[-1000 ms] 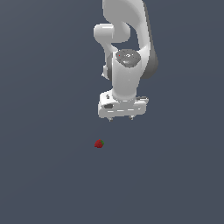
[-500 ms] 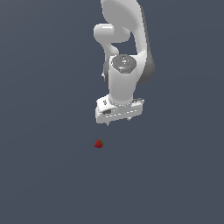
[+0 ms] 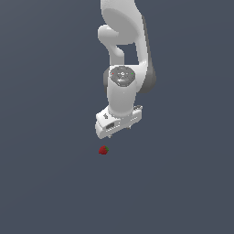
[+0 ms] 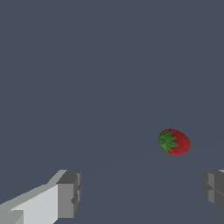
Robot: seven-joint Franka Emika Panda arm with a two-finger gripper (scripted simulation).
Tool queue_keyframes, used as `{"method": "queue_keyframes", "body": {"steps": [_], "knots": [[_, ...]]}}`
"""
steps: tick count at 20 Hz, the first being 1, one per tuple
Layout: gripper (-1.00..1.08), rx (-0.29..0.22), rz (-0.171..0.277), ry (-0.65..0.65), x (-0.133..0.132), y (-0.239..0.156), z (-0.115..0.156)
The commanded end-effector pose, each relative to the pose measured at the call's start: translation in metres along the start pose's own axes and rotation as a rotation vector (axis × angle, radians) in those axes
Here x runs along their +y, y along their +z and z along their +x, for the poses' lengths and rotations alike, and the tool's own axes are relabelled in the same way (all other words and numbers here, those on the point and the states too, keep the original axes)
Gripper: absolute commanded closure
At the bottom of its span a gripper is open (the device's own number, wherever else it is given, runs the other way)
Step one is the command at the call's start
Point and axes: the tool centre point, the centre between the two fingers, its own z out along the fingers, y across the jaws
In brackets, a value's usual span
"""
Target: Pick up the object and move it to a goal position.
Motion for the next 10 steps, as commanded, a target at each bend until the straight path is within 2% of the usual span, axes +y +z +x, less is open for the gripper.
{"method": "queue_keyframes", "body": {"steps": [1,10], "knots": [[-0.92,-0.001,0.0,-0.063,0.006,0.005,0.0],[-0.92,-0.002,0.001,-0.283,0.027,0.023,0.001]]}}
